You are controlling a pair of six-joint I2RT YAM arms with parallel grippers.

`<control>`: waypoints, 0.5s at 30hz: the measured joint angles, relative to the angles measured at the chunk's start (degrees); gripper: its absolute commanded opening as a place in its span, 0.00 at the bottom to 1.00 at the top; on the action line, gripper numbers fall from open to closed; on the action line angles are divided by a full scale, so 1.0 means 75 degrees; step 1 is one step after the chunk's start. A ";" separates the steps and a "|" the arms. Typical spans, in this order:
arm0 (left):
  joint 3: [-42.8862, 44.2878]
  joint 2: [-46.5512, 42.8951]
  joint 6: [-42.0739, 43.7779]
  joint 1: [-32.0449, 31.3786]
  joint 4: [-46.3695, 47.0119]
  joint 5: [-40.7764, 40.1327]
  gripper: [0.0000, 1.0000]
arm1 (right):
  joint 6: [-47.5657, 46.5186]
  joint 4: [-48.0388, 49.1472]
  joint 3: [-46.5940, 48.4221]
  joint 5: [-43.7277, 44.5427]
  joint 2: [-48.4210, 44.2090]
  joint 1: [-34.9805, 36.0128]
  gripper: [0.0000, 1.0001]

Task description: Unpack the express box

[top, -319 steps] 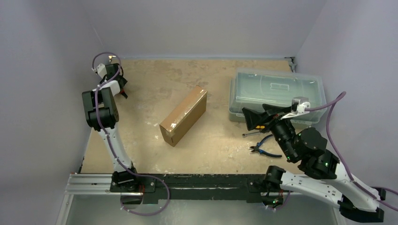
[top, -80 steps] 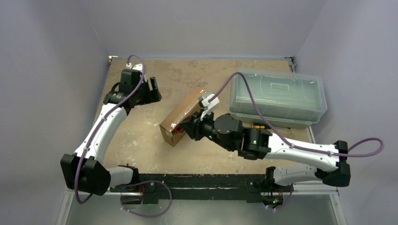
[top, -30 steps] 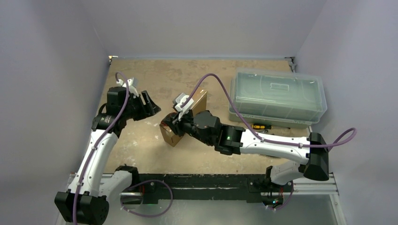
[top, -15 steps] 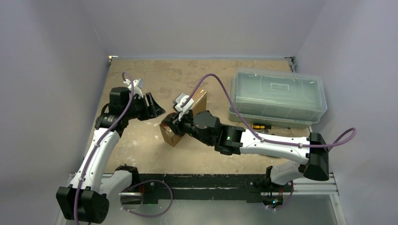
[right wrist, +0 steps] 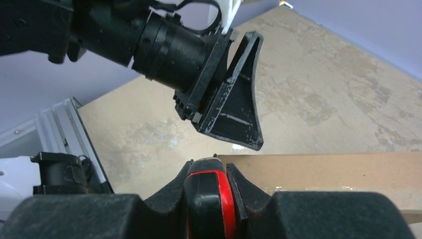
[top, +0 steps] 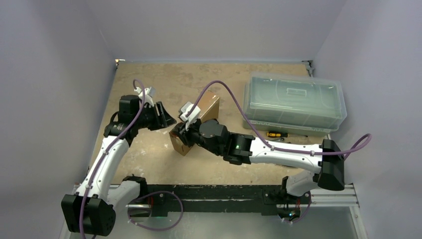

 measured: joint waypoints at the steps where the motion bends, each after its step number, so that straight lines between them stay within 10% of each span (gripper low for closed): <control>1: 0.0000 0.0012 -0.0003 0.0000 0.0017 0.0012 0.51 | -0.0023 -0.0047 0.0023 -0.0003 0.0055 0.0003 0.00; 15: -0.0090 0.0504 0.0000 0.0000 0.0079 0.0032 0.47 | -0.0216 -0.0679 0.0466 0.0020 0.0061 0.0055 0.00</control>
